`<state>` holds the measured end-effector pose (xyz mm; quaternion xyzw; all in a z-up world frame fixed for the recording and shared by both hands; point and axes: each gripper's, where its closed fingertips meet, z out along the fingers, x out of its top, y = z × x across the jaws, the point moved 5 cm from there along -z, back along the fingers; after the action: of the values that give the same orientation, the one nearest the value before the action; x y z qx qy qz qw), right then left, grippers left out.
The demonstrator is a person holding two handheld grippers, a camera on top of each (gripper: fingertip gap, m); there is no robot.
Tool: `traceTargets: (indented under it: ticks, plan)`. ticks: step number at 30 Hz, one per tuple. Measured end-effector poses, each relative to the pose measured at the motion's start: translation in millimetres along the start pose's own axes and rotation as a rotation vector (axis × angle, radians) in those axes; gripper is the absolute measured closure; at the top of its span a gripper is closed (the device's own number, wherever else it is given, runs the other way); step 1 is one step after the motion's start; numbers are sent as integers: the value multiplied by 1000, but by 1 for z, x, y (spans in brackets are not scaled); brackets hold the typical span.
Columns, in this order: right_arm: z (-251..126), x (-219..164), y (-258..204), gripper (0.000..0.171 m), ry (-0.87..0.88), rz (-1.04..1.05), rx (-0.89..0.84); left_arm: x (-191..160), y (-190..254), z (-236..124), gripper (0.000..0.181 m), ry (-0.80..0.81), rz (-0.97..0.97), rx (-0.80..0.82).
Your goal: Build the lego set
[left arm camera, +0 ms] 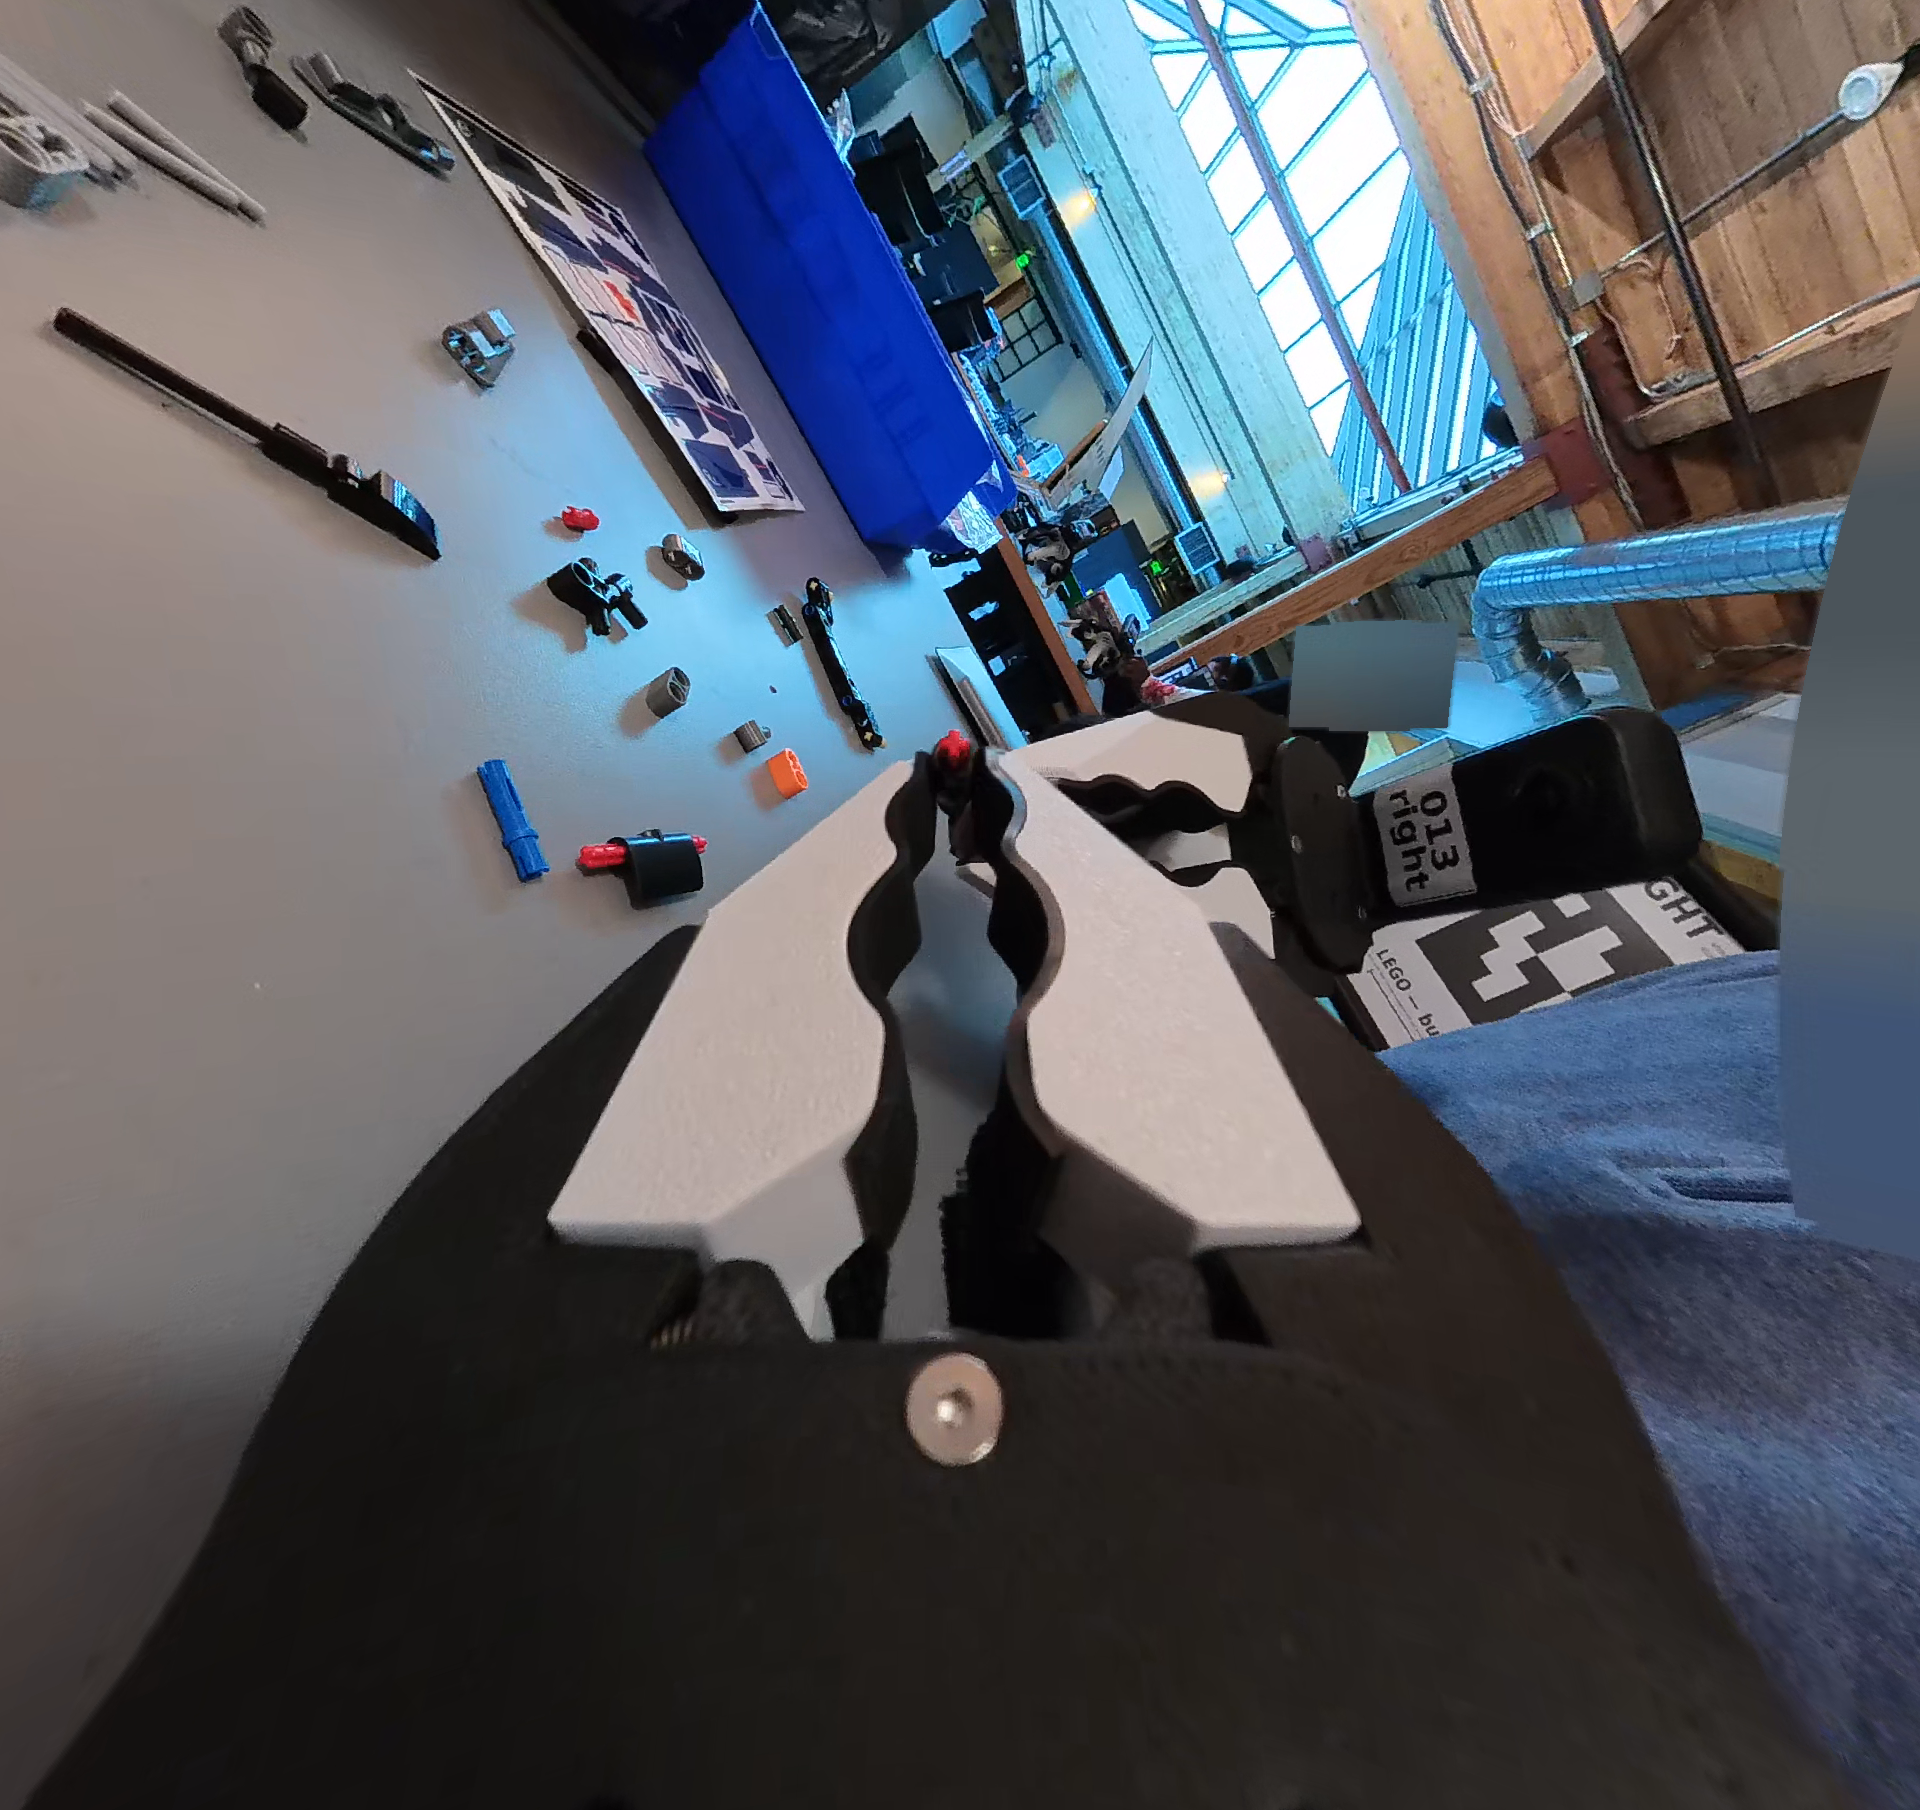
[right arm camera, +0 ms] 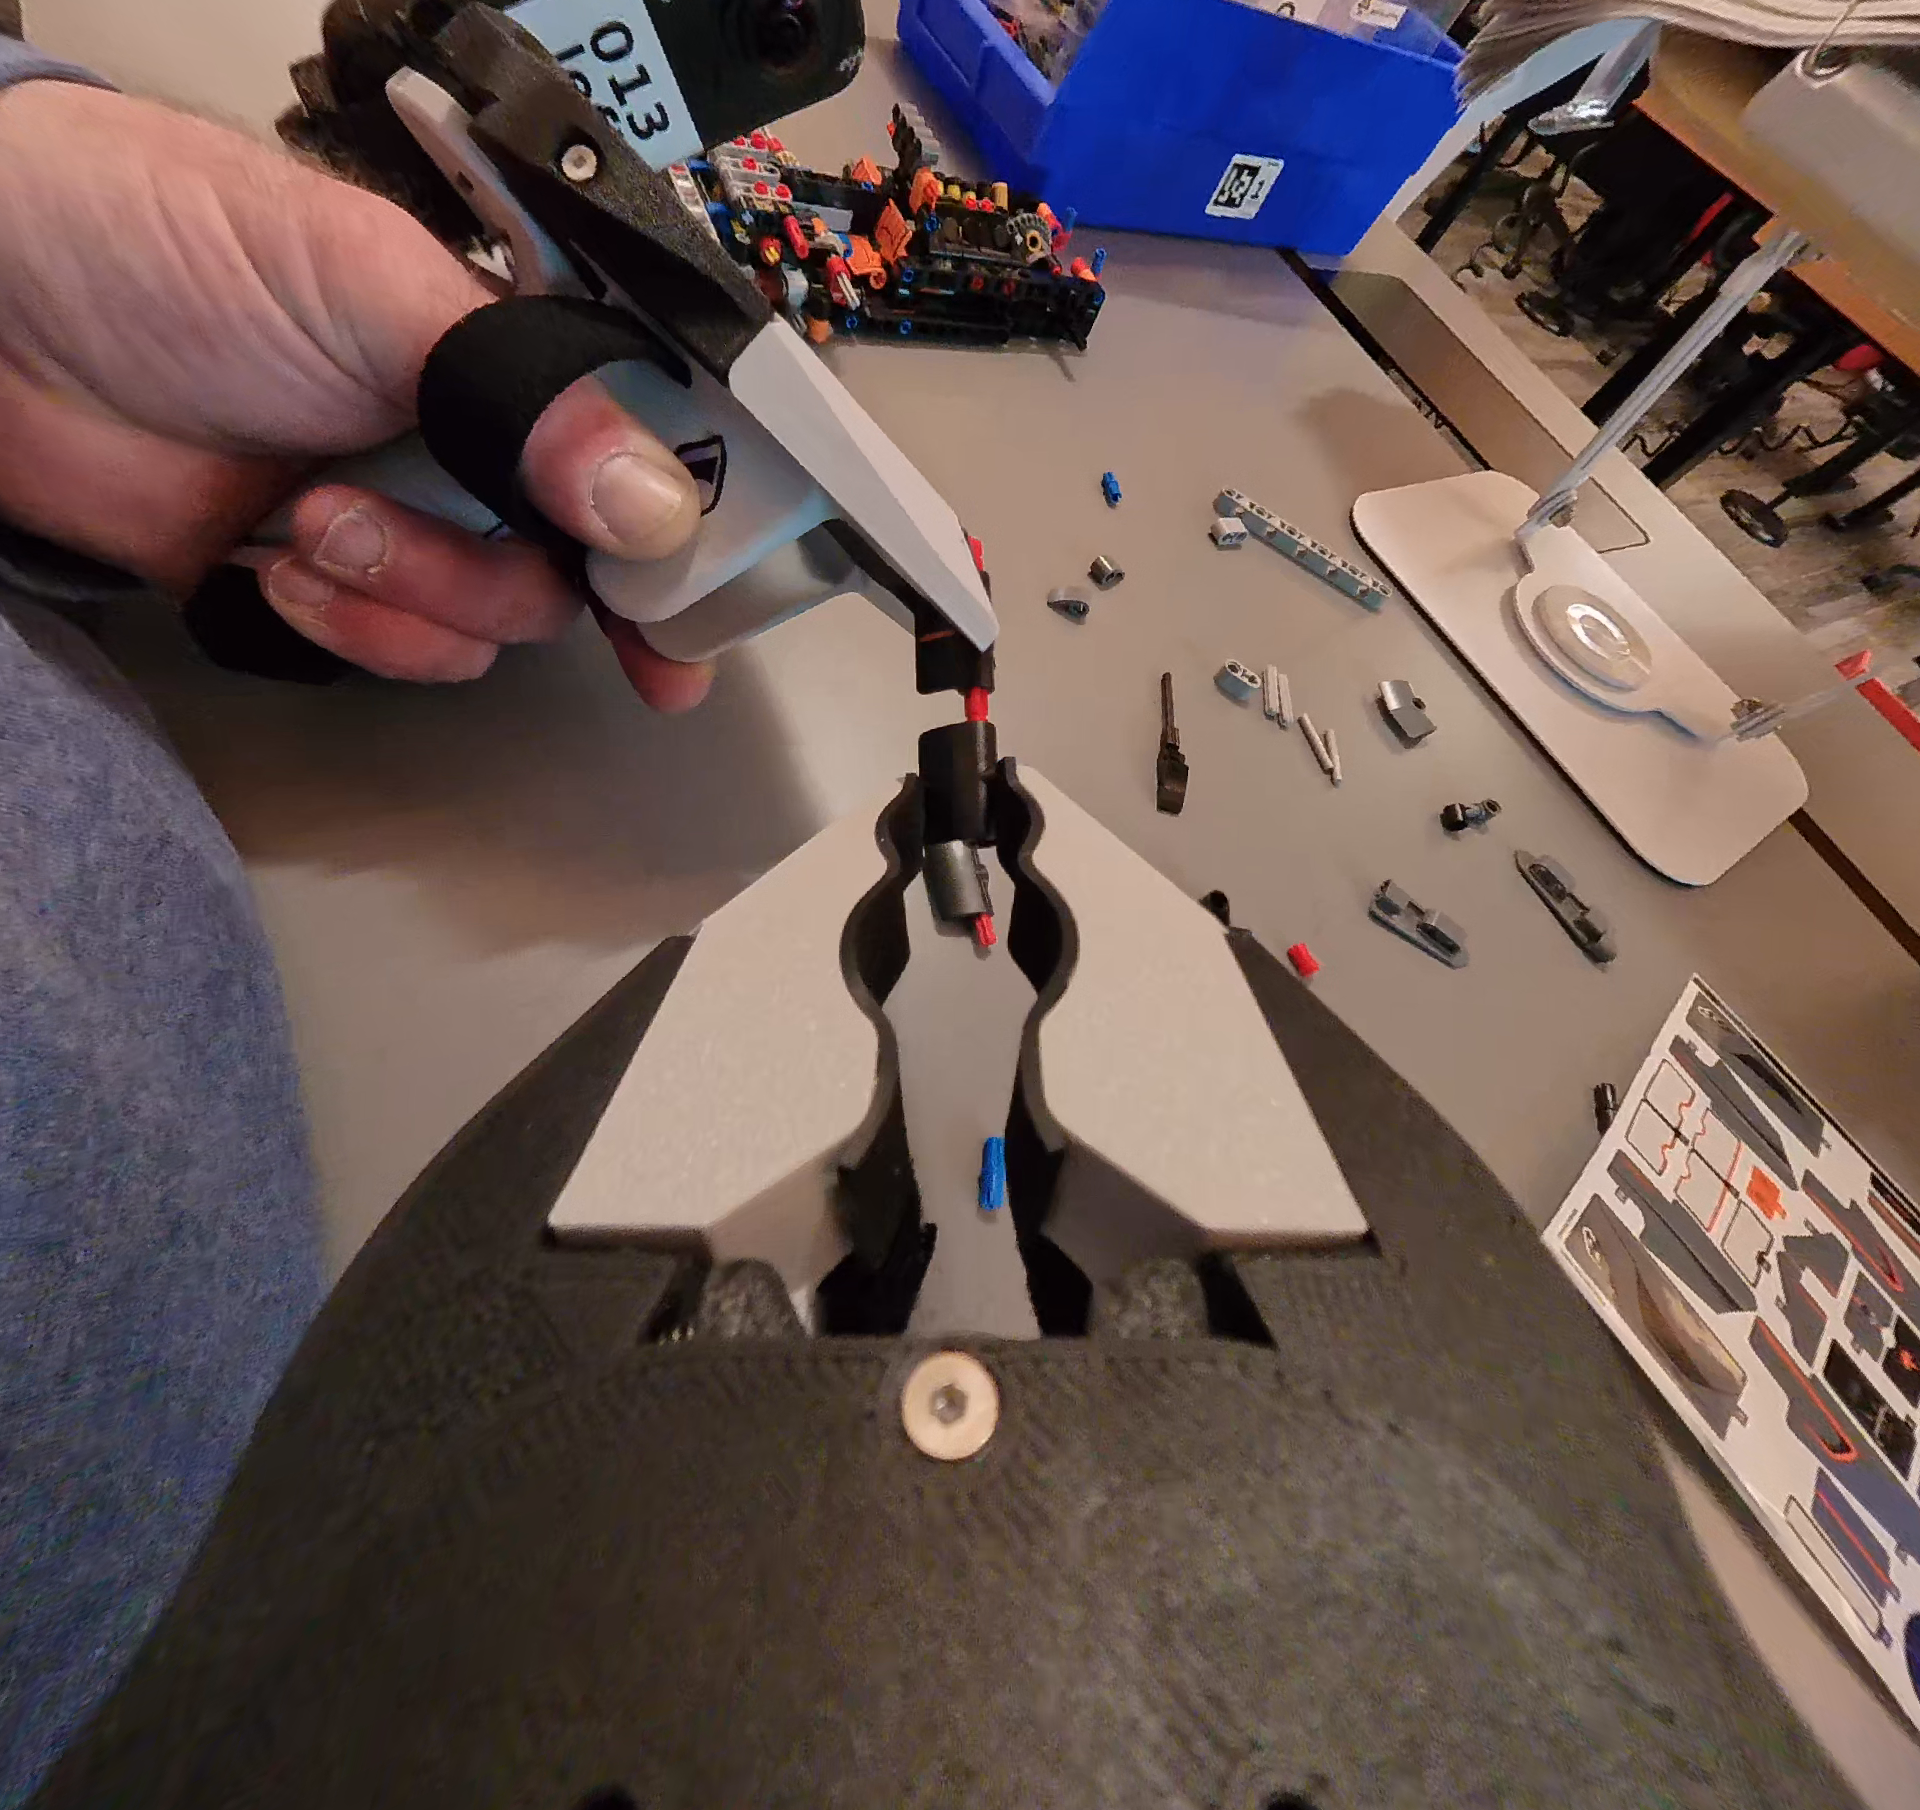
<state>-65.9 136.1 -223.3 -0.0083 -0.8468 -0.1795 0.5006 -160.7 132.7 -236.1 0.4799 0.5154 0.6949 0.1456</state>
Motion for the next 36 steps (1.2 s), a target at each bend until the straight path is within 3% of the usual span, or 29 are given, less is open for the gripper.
traceTargets:
  ticks: [31, 33, 36]
  plan:
    - [-4, 5, 5, 162, 157, 119, 67, 2, 4, -2, 176, 46, -72, -97]
    - [-7, 7, 7, 171, 206, 132, 85, 1, 4, -1, 175, 31, -70, -106]
    - [-5, 11, 5, 171, 226, 122, 95, -11, 11, 9, 177, -17, -56, -115]
